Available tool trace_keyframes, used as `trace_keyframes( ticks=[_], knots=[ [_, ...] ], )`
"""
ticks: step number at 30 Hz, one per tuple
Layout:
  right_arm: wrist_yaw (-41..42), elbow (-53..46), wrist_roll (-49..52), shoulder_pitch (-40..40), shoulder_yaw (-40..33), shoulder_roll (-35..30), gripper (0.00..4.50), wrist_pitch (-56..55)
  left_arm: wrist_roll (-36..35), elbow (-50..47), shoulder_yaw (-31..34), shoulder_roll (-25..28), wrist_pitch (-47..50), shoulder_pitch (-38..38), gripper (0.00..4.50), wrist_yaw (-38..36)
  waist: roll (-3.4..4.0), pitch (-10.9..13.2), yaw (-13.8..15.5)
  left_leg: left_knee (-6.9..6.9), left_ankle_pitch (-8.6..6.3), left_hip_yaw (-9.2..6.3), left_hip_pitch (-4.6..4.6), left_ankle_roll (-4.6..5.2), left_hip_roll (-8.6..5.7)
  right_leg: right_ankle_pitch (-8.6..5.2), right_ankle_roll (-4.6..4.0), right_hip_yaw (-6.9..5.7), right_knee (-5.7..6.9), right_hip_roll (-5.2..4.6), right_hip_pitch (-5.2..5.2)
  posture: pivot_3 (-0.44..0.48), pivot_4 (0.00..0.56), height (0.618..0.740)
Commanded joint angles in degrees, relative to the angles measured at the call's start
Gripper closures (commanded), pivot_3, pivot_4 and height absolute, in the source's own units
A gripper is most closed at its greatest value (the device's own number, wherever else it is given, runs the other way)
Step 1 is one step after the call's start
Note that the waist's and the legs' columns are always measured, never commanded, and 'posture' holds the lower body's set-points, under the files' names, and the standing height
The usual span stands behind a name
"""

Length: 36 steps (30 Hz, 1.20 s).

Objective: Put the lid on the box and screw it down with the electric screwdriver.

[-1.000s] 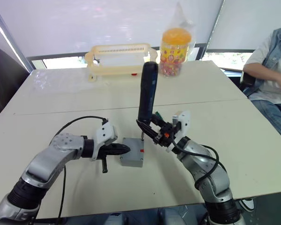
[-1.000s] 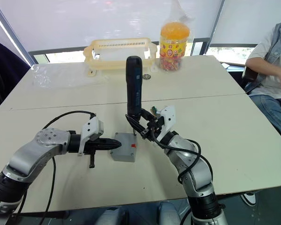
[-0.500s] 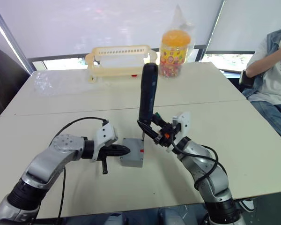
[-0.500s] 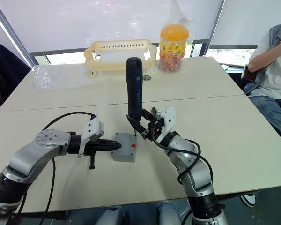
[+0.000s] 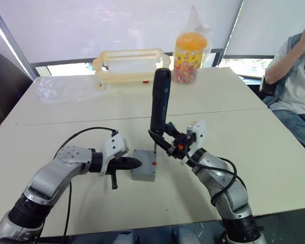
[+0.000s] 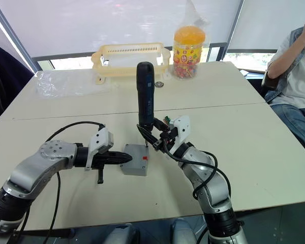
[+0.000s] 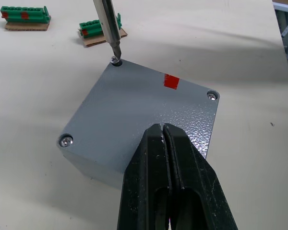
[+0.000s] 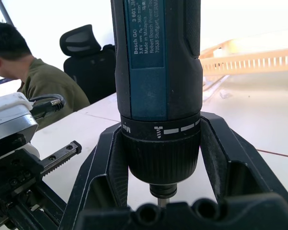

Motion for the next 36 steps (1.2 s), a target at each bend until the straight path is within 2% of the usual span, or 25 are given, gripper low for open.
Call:
trace_keyframes(
  ticks=[1,23,36],
  knots=[
    [-0.04,-3.4,0.95,-1.77,-0.39,0.67,2.81,-1.36,0.29,-0.2,-0.83,0.02,0.88,0.47,4.5,0.03,0.0,0.0,0.0,0.0,0.0,0.0,0.0,0.0,0.0,0.0,0.0,0.0,0.0,0.0,0.0,0.0,0.15,0.74],
    [0.34,-2.47,0.21,-0.62,0.41,0.46,2.81,-2.12,0.5,-0.35,-0.89,-0.24,1.01,0.89,4.5,0.33,0.0,0.0,-0.02,0.0,0.0,0.0,0.0,0.0,0.01,0.0,0.0,0.0,-0.01,0.0,0.0,0.0,0.15,0.74],
    [1.95,-0.01,-4.18,0.86,2.3,-1.53,2.81,-5.91,0.46,-0.36,-0.7,-0.15,0.85,1.16,4.5,0.31,0.0,0.0,0.0,0.0,0.0,0.0,0.0,0.0,0.02,0.0,0.0,0.0,-0.01,0.0,0.0,0.0,0.15,0.74]
  ],
)
